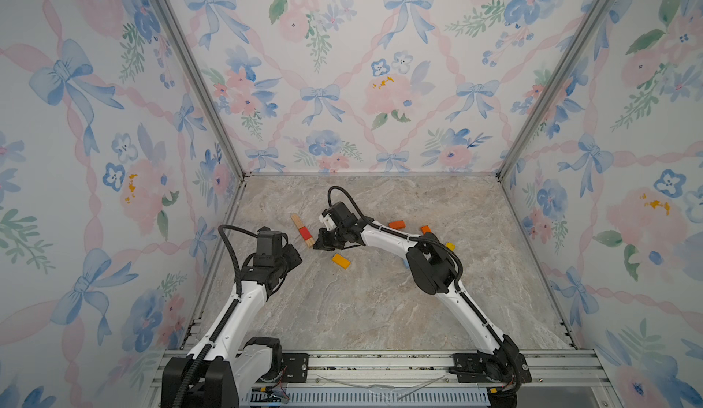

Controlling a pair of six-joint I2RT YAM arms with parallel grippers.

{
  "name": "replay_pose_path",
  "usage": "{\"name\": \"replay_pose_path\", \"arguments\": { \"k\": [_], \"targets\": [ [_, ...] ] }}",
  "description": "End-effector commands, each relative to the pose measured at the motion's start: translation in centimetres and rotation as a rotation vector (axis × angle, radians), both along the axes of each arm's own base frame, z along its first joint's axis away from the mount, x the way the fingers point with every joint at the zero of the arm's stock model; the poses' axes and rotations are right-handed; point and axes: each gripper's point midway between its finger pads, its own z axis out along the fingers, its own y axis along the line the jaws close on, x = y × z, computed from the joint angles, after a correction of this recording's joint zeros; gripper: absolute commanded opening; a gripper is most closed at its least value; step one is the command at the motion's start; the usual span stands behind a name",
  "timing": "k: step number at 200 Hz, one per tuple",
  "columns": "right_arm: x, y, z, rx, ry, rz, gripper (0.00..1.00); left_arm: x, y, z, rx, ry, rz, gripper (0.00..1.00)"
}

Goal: Assemble the letter v with building blocks
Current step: Assemble the building block at the center of the board.

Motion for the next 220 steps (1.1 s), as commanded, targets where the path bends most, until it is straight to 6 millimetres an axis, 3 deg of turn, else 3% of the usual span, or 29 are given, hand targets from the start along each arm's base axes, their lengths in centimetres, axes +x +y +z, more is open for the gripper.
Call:
{"name": "replay_pose_path", "arguments": {
  "k": [1,50,126,220],
  "targets": [
    [0.2,-2.6,-4.5,-0.122,0.065,-0.051,0.0,0.0,-0.1,-1.4,-0.021,0.053,0.011,0.15],
    [-0.4,-3.2,-3.7,-0.12,0.061,-0.053,0.0,0.9,-0.6,-5.0,-0.047,0.209,0.005,0.0],
    [-1.2,-4.0,-3.1,-0.112,0.071,-0.063,0.0,3.5,0.1,-7.5,-0.056,0.225,0.016,0.0],
    [-1.1,-4.6,-2.5,-0.114,0.059,-0.067,0.0,5.0,-0.9,-9.6,-0.154,0.232,0.0,0.0]
  ]
}}
